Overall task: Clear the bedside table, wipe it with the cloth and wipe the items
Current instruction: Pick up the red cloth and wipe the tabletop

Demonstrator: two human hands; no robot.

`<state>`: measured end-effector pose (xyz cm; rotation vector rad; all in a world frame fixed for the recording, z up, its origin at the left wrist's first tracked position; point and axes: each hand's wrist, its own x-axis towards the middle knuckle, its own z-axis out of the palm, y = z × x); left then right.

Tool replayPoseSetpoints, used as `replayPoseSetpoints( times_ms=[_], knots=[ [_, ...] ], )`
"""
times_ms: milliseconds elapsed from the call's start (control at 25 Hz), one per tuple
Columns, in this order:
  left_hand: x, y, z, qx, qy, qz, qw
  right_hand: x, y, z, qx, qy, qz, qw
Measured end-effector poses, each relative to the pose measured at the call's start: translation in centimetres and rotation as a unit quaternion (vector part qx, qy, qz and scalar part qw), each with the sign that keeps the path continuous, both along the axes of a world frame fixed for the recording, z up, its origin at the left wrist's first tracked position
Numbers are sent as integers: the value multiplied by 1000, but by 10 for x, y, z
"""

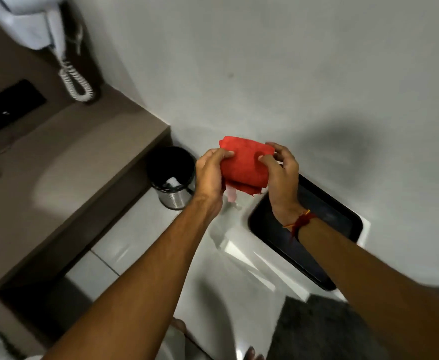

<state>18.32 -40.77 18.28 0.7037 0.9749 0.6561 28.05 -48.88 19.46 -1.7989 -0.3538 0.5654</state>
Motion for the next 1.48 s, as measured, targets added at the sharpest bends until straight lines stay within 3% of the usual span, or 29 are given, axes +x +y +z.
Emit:
replayPoseSetpoints(
  times_ms=[200, 440, 680, 840, 920, 1040, 1160, 1240, 1320, 1400, 1480],
  knots=[
    [-137, 112, -17, -99, -43, 130, 986, -114, 147, -24, -14, 82, 200, 976],
    [-369, 182, -84, -74, 62, 267, 959, -324, 278, -106, -103, 107, 386, 911],
    [-533, 166, -171, -97, 138, 366, 915, -492, 307, -181, -185, 60, 551, 812],
    [-574, 159, -210, -79, 129, 313, 938, -545, 320, -219, -224, -40, 598, 768],
    [-584, 155, -226, -69, 169, 279, 943, -551, 326, -236, -250, -173, 645, 701],
    [-589, 143, -242, -24, 350, 234, 907, -547, 322, -254, -198, -448, 691, 532],
    [-586, 146, -250, 11, 350, 277, 895, -552, 321, -272, -93, -517, 749, 403],
    [-584, 151, -250, 3, 381, 277, 882, -550, 315, -287, -69, -535, 753, 376],
    [-584, 151, -247, 63, 454, 213, 863, -545, 321, -298, -47, -555, 744, 370],
    [-579, 149, -252, 100, 553, 120, 819, -543, 345, -303, -19, -566, 748, 345],
    [-571, 152, -254, 90, 586, 116, 797, -548, 384, -306, -4, -570, 752, 331]
  ],
)
